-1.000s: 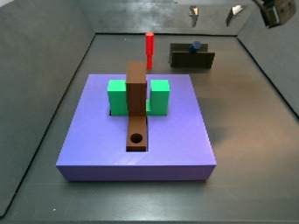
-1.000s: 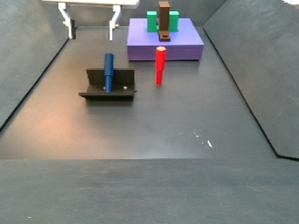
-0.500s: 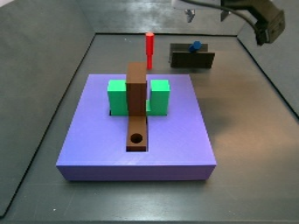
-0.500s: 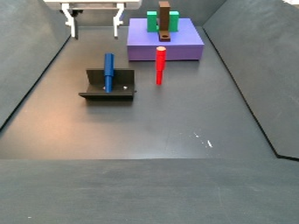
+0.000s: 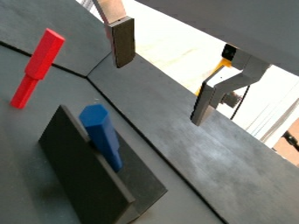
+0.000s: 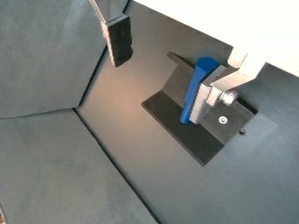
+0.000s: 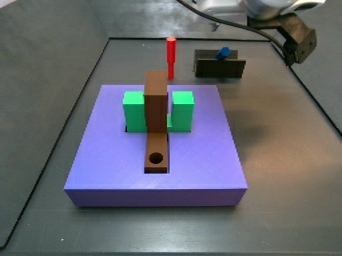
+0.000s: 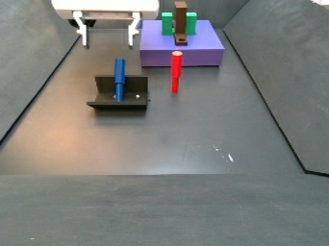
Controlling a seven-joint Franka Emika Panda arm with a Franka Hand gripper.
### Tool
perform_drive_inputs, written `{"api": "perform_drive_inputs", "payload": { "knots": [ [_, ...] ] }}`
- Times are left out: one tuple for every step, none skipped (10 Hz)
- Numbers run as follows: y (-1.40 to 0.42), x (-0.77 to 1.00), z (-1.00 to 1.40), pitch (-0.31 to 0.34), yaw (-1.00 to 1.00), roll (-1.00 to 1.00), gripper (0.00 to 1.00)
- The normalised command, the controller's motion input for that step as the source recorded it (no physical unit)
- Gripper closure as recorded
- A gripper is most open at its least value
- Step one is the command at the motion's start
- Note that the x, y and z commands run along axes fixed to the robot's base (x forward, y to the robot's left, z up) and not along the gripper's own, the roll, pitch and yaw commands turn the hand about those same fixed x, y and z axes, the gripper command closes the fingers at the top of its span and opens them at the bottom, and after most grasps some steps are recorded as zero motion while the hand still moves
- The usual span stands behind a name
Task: Pick up the blue object. Move up. Place the blue object on the fixture. Regrasp the blue object. Move to above the board. Insert the blue object.
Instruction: Regrasp the blue object.
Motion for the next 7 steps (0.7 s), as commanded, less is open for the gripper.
{"api": "perform_drive_inputs", "payload": {
  "knots": [
    [0.00, 0.00, -0.26, -0.069, -0.05, -0.23, 0.00],
    [0.02, 0.00, -0.40, -0.100, 0.00, -0.37, 0.00],
    [0.04, 0.00, -0.51, -0.114, 0.01, -0.45, 0.00],
    [0.01, 0.00, -0.50, -0.103, 0.03, -0.41, 0.00],
    [0.00, 0.00, -0.34, -0.037, 0.03, -0.20, 0.00],
    [-0.07, 0.00, -0.25, 0.000, 0.03, 0.00, 0.00],
    [-0.09, 0.00, -0.22, 0.000, 0.03, 0.20, 0.00]
  ]
}}
